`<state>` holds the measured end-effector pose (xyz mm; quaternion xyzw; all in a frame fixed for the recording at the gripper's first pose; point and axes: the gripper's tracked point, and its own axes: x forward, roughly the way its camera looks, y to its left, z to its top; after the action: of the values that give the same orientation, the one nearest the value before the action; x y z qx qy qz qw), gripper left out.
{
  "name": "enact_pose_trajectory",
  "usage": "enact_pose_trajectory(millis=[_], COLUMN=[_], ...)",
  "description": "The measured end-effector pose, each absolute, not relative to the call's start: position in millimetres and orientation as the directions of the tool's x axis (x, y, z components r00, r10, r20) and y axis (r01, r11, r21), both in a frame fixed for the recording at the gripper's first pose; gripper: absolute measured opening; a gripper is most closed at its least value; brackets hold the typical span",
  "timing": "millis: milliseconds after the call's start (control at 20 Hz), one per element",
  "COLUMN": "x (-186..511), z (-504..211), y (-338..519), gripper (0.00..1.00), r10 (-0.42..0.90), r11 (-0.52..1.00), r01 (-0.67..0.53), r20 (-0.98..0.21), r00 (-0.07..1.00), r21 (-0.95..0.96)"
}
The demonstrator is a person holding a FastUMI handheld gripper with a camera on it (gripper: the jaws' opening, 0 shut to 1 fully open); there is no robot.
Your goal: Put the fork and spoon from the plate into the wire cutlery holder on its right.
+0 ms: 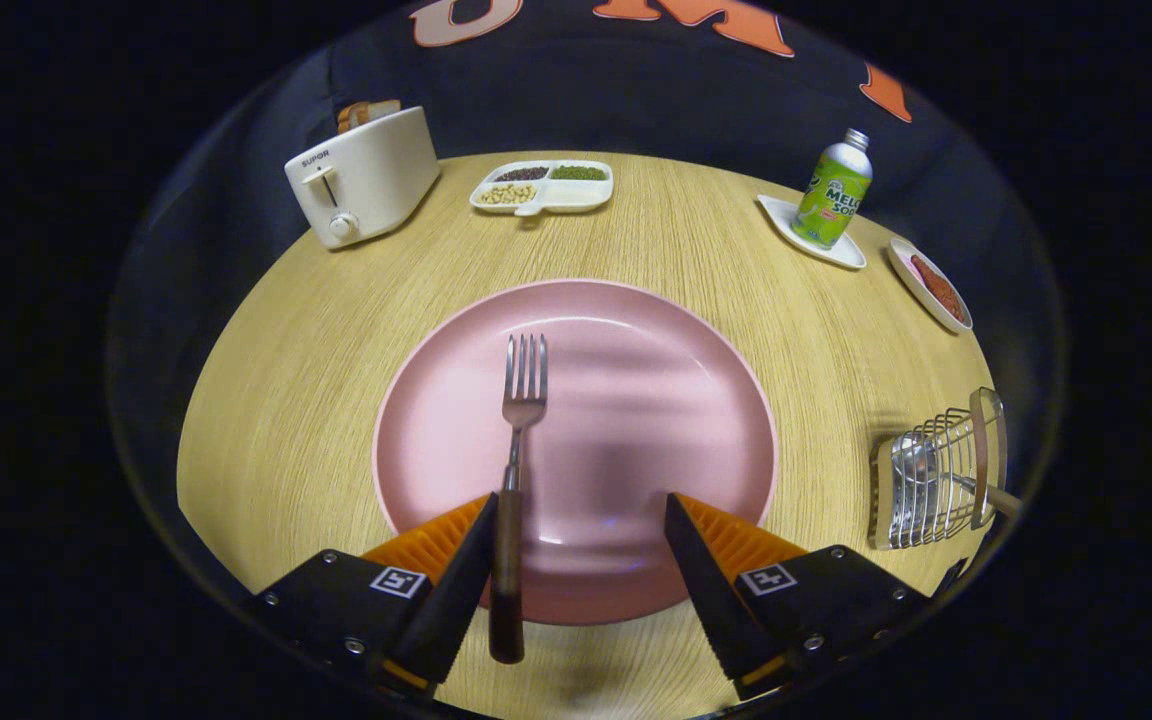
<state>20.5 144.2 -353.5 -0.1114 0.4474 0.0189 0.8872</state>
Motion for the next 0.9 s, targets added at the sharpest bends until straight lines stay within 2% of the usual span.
enact_pose_trajectory(millis=[600, 700, 750, 800, 850, 900], x=[21, 23, 25, 28, 31, 29], z=[-353, -353, -352, -352, -351, -349], y=[143, 140, 140, 135, 130, 132], gripper=[0.95, 0.85, 0.61, 0.44, 0.14, 0.08], r10=[-0.075, -0.091, -0.095, -0.117, -0.127, -0.126], r11=[0.976, 0.981, 0.984, 0.980, 0.980, 0.980], r01=[-0.123, -0.088, -0.071, -0.061, -0.044, -0.047], r20=[-0.813, -0.813, -0.811, -0.800, -0.786, -0.788], r00=[0.577, 0.575, 0.578, 0.589, 0.605, 0.602], r21=[-0.178, -0.172, -0.166, -0.188, -0.192, -0.192])
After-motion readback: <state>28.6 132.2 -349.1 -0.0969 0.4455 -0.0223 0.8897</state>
